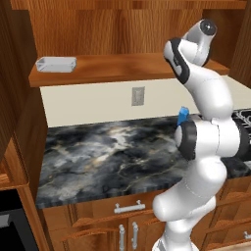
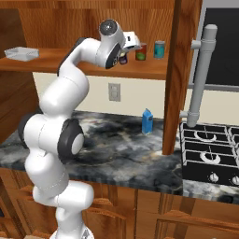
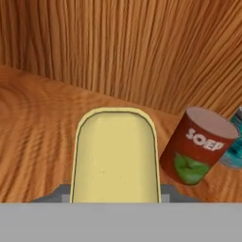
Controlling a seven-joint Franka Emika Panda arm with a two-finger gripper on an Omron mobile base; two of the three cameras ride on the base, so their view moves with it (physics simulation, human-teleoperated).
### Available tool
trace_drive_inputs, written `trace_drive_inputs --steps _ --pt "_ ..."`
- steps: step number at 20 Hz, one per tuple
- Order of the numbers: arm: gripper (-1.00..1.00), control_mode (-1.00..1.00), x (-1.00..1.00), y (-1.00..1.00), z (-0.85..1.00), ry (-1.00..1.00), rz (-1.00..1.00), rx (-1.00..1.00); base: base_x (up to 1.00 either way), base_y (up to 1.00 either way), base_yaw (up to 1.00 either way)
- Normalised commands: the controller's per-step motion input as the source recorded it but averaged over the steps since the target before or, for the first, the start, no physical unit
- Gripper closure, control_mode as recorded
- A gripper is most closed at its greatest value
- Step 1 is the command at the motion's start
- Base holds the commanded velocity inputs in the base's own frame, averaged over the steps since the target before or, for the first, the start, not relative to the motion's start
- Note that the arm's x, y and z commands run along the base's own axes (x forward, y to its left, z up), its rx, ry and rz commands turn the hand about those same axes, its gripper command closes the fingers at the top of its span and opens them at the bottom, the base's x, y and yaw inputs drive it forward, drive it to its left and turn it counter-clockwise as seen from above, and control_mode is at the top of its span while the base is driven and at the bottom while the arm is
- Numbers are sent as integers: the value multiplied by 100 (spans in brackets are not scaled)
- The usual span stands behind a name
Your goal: Pick the cans from the counter and place them in their designated side in the cabinet.
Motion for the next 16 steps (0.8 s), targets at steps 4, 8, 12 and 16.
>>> trace_drive_inputs --steps 4,8,12,16 --pt "100 -100 29 -6 -14 5 0 0 0 0 0" --pt "100 -100 30 -2 -17 5 0 0 0 0 0" --pt "100 -100 27 -1 -19 6 0 0 0 0 0" --pt "100 -100 22 0 -26 6 0 0 0 0 0"
